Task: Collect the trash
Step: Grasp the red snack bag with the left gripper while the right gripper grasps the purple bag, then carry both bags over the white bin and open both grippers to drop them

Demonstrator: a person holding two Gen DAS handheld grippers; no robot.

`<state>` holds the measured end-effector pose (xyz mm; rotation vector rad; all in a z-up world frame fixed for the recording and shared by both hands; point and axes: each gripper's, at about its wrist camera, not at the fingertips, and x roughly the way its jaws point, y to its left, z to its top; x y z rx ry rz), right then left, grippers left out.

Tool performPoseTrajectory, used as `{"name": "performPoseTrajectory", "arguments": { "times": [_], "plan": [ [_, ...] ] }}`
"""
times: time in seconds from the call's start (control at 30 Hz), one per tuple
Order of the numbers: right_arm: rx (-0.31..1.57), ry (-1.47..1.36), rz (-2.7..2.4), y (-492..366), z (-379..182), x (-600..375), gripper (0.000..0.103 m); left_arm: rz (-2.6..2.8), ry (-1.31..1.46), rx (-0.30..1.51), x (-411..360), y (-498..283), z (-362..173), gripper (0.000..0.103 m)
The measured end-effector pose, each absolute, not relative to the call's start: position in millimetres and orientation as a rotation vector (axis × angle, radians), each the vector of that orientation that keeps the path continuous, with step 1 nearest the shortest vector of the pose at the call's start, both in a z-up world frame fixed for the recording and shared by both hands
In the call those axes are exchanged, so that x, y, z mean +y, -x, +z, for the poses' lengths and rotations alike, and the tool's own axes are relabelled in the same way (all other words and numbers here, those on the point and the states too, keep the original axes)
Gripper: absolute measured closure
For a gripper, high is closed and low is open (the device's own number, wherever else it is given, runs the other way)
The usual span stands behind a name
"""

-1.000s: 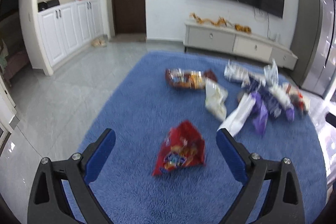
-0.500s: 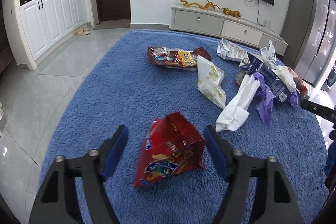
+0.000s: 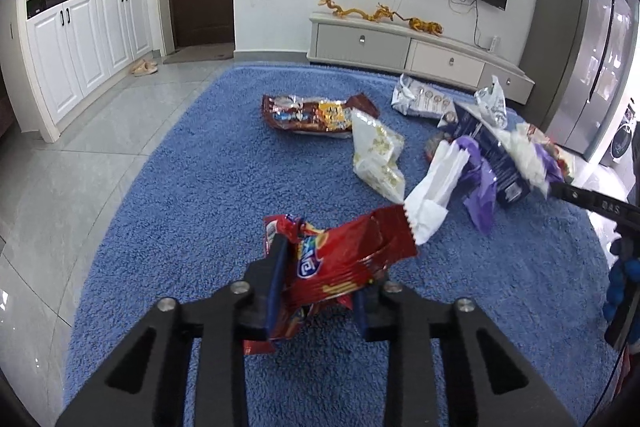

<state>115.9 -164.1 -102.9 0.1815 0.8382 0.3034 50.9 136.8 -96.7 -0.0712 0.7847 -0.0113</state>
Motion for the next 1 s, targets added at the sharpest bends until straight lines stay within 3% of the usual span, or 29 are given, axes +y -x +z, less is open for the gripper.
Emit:
{"name": "performPoseTrajectory", "arguments": {
  "times": [0.47,0.7,1.0],
  "plan": [
    [0.668,-0.308,0.331,-41.7,-42.2,-205.6,0.091,-0.190,0.107,0.679,92.6,-39.5,-23.8,0.081],
    [0.648,-0.400,0.204,-29.1,-39.2,-253.9,0.091,-0.414,0.024,0.682,-12.0,-74.6,6.5,0.081],
    [0.705,-0.587,-0.119,-41.4,-79.4,-359.0,0.091,-0.676,-0.044,0.815,-185.1,-135.8,-2.9,0.081]
  ]
}}
